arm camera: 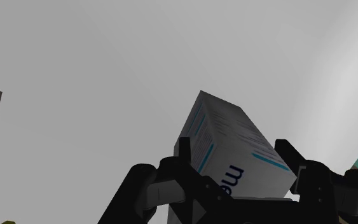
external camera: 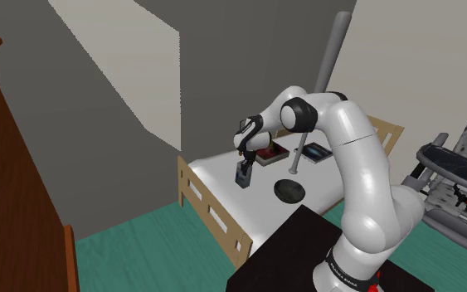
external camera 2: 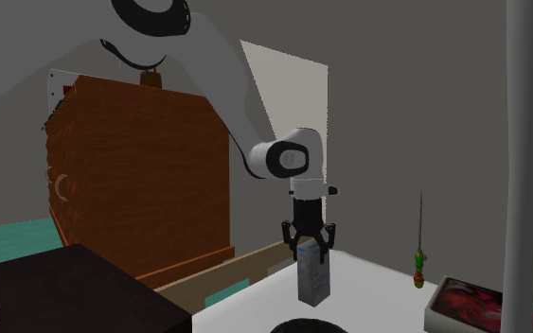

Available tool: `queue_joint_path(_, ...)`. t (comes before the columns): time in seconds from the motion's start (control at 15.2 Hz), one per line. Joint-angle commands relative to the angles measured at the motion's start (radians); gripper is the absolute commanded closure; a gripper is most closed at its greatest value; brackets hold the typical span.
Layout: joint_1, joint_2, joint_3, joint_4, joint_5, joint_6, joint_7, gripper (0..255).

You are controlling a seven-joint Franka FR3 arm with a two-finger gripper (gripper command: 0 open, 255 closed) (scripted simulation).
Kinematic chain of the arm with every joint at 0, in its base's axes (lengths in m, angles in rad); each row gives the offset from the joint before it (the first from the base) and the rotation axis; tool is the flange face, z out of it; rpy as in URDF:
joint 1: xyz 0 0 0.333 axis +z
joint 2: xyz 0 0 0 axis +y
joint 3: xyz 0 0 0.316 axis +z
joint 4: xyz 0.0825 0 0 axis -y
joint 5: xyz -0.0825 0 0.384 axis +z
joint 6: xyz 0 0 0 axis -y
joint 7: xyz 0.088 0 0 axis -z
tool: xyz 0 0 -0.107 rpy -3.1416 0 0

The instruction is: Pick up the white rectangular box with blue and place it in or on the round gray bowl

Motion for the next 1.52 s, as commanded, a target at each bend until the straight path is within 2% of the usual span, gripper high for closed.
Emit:
queue_joint_path(0.0, 0.0, 0.0, 0.0, 0.0, 0.0, 0.0, 0.0, 255)
queue_joint_path(0.33, 0.0, 0.0, 0.0, 0.0, 0.0, 0.0, 0.0, 255)
queue_joint_path(1.45, 0.023, -0.176, -0.03, -0.042, -0.029, -0.134, 0.011, 255)
